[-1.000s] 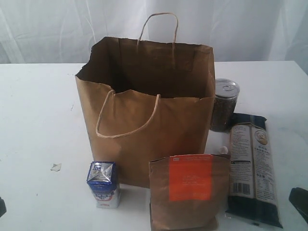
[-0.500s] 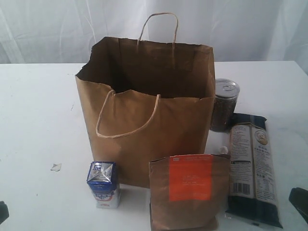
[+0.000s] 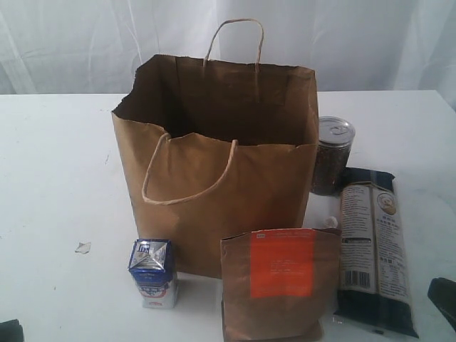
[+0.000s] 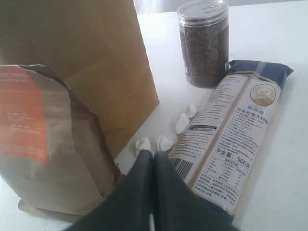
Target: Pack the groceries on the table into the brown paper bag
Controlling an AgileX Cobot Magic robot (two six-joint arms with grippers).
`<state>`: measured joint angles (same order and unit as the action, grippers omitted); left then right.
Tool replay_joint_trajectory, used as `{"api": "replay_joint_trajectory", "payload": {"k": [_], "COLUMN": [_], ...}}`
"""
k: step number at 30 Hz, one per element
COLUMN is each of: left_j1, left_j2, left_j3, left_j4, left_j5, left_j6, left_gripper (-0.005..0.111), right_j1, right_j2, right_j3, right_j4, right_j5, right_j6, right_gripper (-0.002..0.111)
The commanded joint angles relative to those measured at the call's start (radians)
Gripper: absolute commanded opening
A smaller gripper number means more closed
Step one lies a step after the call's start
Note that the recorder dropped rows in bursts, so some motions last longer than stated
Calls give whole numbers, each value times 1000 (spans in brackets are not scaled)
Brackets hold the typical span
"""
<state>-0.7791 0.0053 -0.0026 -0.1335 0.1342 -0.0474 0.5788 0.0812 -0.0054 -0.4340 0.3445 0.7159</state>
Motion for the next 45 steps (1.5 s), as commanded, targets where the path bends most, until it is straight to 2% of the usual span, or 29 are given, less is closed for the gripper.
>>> {"api": "replay_joint_trajectory", "payload": {"k": [1,26,28,31,35,38,41,45], "left_j1": [0,0,0,0,0,0,0,0], "left_j2": [-5,-5,-5,-5,-5,-5,-5,-5], "left_j3": [3,3,3,3,3,3,3,3], "left_j4": [-10,-10,-10,-10,-10,-10,-10,-10], "left_j5": [58,70,70,70,70,70,70,70], "left_j6": [4,4,4,4,4,4,4,4], "left_gripper": [0,0,0,0,0,0,0,0], "right_j1": [-4,-4,-4,-4,-4,-4,-4,-4], "right_j2": [-3,-3,-3,-3,-3,3,13,118], "right_j3": [5,5,5,5,5,-44,-152,-281], "right_j4": [-11,-11,-11,-11,-5,-45,-171,-217], "right_j5": [-2,-4,-72,-394,-498,-383,-226,-87], "right_j6": [-4,-4,-2,5,61,71,73,73], "right_gripper": [0,0,0,0,0,0,0,0]}}
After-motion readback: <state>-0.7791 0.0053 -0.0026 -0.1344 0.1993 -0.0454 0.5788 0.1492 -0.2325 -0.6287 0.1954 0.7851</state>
